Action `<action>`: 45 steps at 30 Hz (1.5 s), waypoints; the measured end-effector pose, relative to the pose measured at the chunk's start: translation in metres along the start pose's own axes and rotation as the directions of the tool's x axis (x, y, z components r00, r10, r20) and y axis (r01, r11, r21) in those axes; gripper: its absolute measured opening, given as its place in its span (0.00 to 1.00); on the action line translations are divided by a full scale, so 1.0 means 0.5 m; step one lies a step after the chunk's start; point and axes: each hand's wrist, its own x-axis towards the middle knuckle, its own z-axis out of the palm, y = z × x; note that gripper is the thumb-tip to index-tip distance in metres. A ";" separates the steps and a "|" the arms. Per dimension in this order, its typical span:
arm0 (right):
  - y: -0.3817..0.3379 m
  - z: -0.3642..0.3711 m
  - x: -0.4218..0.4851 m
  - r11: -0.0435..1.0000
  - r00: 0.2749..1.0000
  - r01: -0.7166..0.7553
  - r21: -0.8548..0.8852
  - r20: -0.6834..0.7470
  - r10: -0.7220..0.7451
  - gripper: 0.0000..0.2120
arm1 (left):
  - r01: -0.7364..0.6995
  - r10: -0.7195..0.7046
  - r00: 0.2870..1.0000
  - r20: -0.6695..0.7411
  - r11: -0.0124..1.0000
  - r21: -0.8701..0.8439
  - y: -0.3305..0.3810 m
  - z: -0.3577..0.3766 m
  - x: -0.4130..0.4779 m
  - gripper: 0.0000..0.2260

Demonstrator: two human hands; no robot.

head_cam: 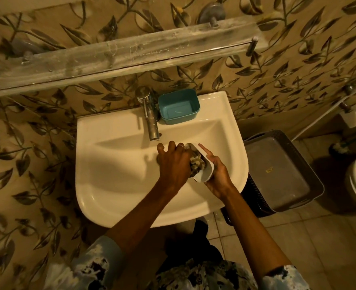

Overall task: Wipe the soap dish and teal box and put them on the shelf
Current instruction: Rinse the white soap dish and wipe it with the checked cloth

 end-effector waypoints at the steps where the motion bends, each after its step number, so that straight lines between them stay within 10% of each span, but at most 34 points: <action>1: -0.003 0.003 0.001 1.000 1.000 -0.014 0.000 0.000 0.014 0.18 | 0.062 -0.064 0.998 -0.027 0.994 -0.087 0.008 -0.001 -0.003 0.15; 4: -0.005 0.003 0.001 0.998 0.999 -0.050 0.026 0.002 0.050 0.19 | 0.235 -0.269 0.963 -0.005 0.851 -0.470 0.049 -0.007 -0.004 0.08; 8: -0.026 -0.022 -0.001 0.998 0.997 -0.060 -0.009 -0.046 0.060 0.19 | 0.155 -0.063 0.984 0.165 0.751 -0.641 0.101 0.002 -0.024 0.06; 18: -0.031 -0.016 0.008 0.993 0.993 -0.115 -0.016 -0.018 0.114 0.20 | -0.287 0.240 0.949 -0.204 0.925 -0.249 0.058 0.009 -0.017 0.13; 26: -0.023 0.015 0.009 0.997 0.998 -0.053 -0.055 -0.044 0.051 0.21 | 0.264 -0.292 0.949 -0.119 0.942 -0.207 0.025 0.034 0.040 0.08; 35: -0.045 0.005 0.025 0.998 0.995 0.012 -0.069 -0.095 -0.018 0.21 | 0.091 -0.150 0.989 -0.003 0.616 -0.783 0.095 0.031 0.002 0.11; 41: -0.060 -0.026 0.020 0.983 0.998 -0.061 -0.173 0.002 0.063 0.21 | -0.317 0.335 0.942 0.008 0.898 -0.305 0.029 0.011 0.014 0.16; 45: -0.046 -0.030 0.022 0.990 0.995 -0.070 -0.126 0.063 0.078 0.21 | -0.306 0.305 0.952 -0.026 0.951 -0.052 -0.023 0.005 0.031 0.14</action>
